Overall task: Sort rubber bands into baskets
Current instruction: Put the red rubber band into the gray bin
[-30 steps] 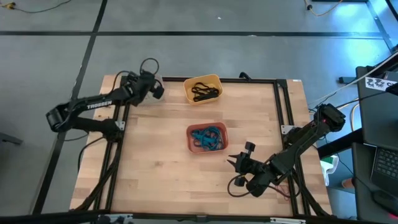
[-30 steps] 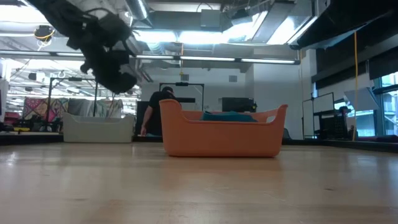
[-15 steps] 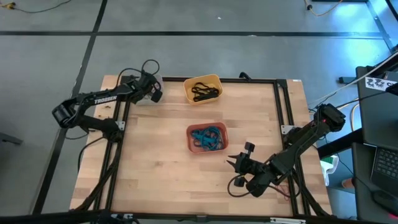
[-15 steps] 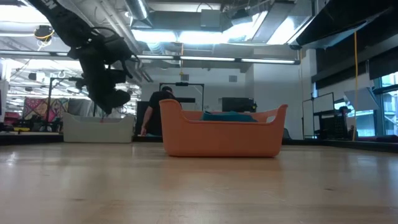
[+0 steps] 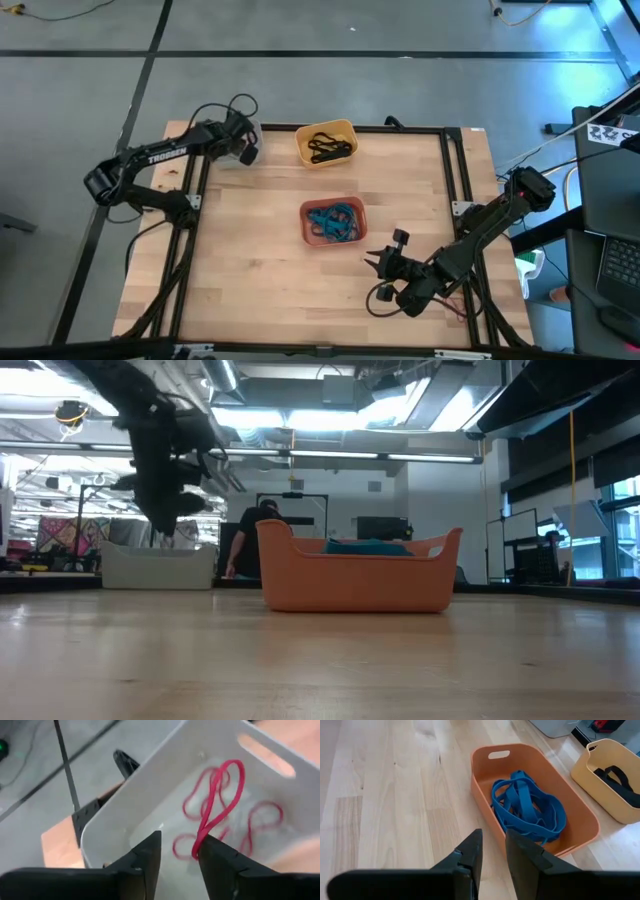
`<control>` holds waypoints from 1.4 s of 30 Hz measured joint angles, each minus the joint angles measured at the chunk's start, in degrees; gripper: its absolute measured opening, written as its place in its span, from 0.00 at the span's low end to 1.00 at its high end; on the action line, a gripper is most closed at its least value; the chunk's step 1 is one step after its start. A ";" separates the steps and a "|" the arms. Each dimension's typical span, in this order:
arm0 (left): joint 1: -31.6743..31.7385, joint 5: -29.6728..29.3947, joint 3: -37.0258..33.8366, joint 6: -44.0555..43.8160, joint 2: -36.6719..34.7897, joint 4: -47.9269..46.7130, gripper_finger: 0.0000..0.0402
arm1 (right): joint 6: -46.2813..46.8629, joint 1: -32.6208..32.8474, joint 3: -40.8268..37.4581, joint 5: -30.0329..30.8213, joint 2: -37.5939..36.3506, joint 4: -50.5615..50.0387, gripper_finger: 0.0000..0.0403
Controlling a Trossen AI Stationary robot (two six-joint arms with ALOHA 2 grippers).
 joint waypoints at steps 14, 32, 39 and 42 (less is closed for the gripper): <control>-0.63 2.66 5.91 -0.72 0.00 -9.42 0.35 | 0.02 0.00 0.00 -1.67 0.00 1.36 0.21; -6.66 15.13 5.89 -2.48 -2.84 -7.63 0.50 | 0.46 0.00 0.00 -2.95 0.00 2.42 0.21; -21.32 15.15 5.89 -3.75 -5.70 1.03 0.49 | -1.36 0.00 0.02 -4.85 0.00 6.74 0.22; -27.77 15.15 5.89 -3.72 -5.73 5.98 0.49 | -1.30 0.00 0.02 -9.63 0.00 7.15 0.26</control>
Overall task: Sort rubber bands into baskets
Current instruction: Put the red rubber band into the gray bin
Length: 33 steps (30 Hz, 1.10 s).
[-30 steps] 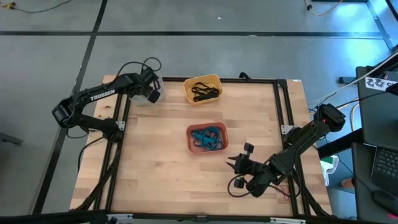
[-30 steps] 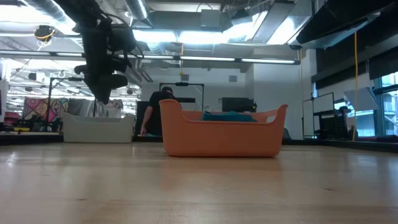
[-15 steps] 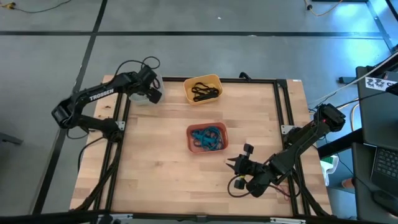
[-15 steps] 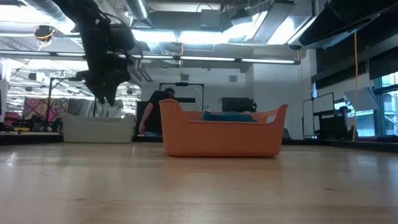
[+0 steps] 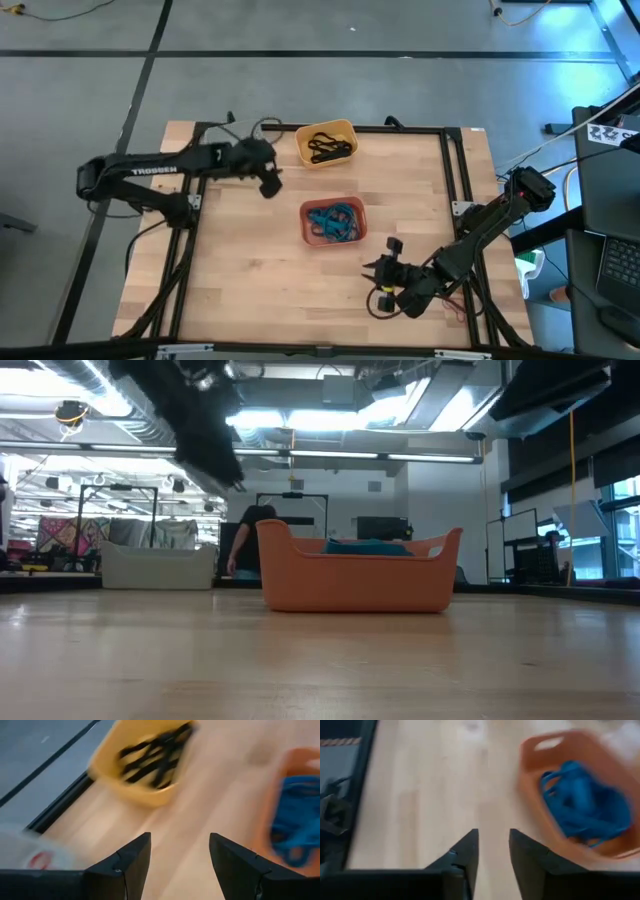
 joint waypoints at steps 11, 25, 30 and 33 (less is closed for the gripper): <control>-14.65 -1.32 -0.04 6.07 0.02 14.23 0.49 | 12.86 0.04 0.09 -24.13 0.00 -6.56 0.62; -16.93 -1.51 -0.04 6.89 0.04 15.10 0.49 | 35.53 6.85 0.06 -39.68 1.41 -25.29 0.60; -16.93 -1.51 -0.04 6.93 0.04 15.11 0.49 | 39.09 11.14 0.02 -43.90 2.95 -28.48 0.58; -16.93 -1.51 -0.04 7.05 0.07 15.11 0.49 | 40.09 13.55 0.02 -46.65 3.93 -30.54 0.57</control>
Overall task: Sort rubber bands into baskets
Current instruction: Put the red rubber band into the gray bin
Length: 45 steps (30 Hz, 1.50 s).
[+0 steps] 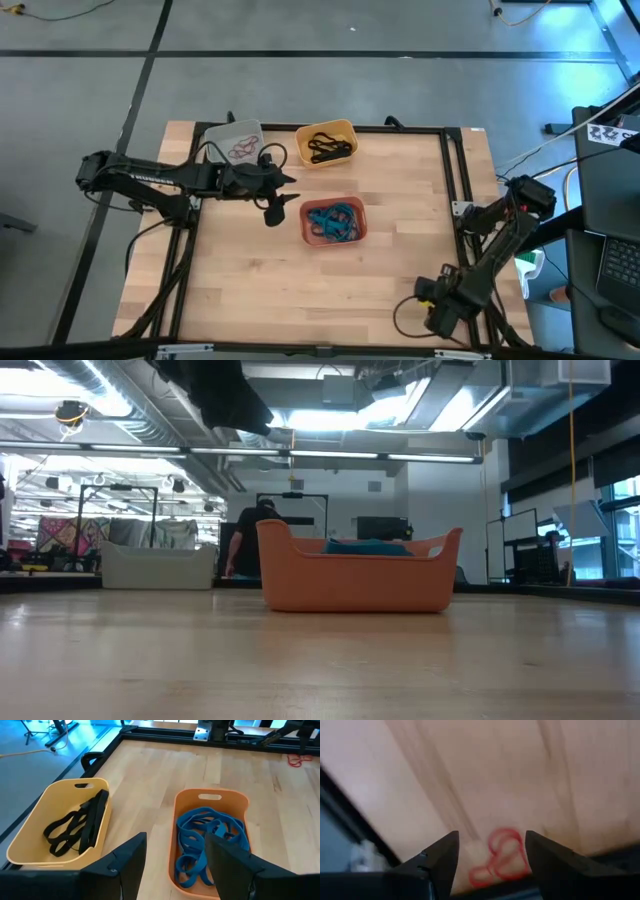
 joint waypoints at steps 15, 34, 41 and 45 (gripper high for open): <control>0.00 0.04 0.00 0.32 1.05 -0.61 0.49 | 0.13 7.11 -0.02 -3.29 6.94 -5.43 0.46; -0.50 0.07 0.00 -0.77 2.12 -0.50 0.49 | 0.02 7.71 -8.52 -6.68 6.56 4.54 0.32; -0.85 0.09 0.00 -1.33 2.62 -0.48 0.49 | -1.63 7.81 -8.57 -5.16 6.63 6.18 0.09; -2.00 0.09 0.00 -2.15 3.11 -0.99 0.49 | -1.46 7.87 -8.61 -3.67 6.67 6.34 0.02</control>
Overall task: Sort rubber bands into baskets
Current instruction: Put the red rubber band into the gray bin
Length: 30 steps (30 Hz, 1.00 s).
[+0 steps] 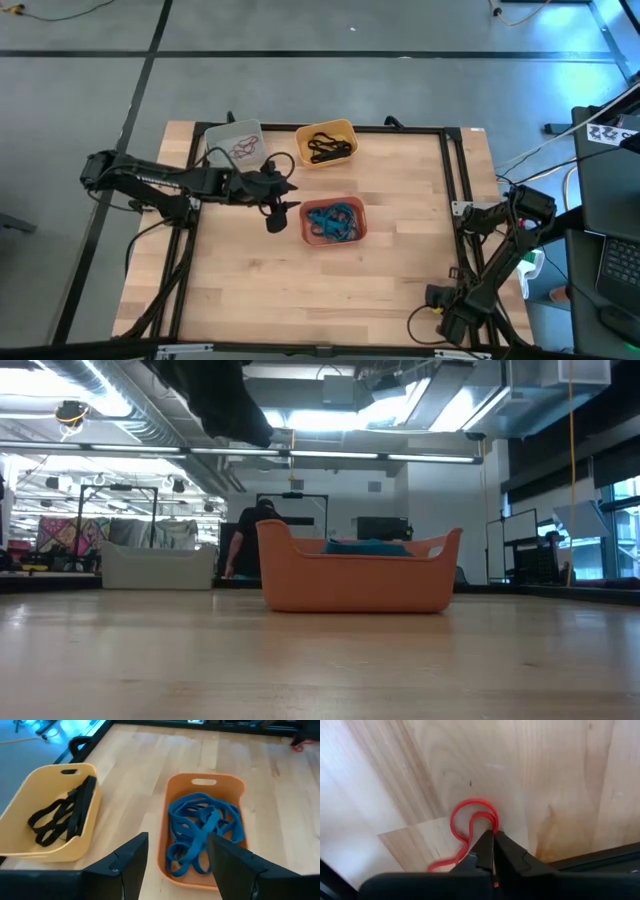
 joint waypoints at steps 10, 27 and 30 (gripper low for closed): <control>-5.51 0.04 0.00 -4.72 0.13 -1.88 0.49 | 1.88 -0.90 1.23 5.66 -1.88 0.98 0.01; -13.78 -3.67 0.00 -11.87 0.10 -3.82 0.49 | -5.47 -5.44 4.59 39.94 -4.98 15.92 0.00; -13.78 -3.69 0.00 -13.13 0.10 -3.85 0.49 | -10.38 -7.60 4.59 43.19 -4.98 18.22 0.00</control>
